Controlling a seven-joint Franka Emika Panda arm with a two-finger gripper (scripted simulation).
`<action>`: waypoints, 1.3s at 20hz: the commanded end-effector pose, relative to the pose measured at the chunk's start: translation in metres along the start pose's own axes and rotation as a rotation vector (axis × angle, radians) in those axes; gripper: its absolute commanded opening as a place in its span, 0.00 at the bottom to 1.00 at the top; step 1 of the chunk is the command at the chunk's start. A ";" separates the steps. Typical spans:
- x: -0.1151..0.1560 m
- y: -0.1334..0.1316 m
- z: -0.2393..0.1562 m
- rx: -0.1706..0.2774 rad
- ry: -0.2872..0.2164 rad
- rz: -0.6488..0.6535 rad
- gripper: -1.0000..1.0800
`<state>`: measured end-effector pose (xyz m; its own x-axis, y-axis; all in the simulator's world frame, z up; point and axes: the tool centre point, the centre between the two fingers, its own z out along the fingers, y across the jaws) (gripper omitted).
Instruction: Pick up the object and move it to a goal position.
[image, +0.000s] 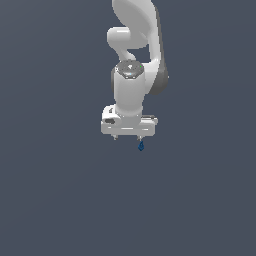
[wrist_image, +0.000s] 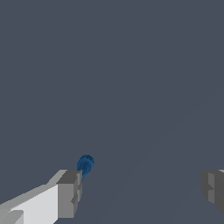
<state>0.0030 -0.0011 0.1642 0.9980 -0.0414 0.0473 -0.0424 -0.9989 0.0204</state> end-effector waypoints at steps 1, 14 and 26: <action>-0.007 -0.011 0.011 0.004 -0.007 0.025 0.96; -0.046 -0.064 0.062 0.016 -0.044 0.160 0.96; -0.052 -0.069 0.076 0.016 -0.049 0.173 0.96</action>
<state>-0.0417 0.0684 0.0887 0.9771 -0.2127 0.0009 -0.2127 -0.9771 -0.0001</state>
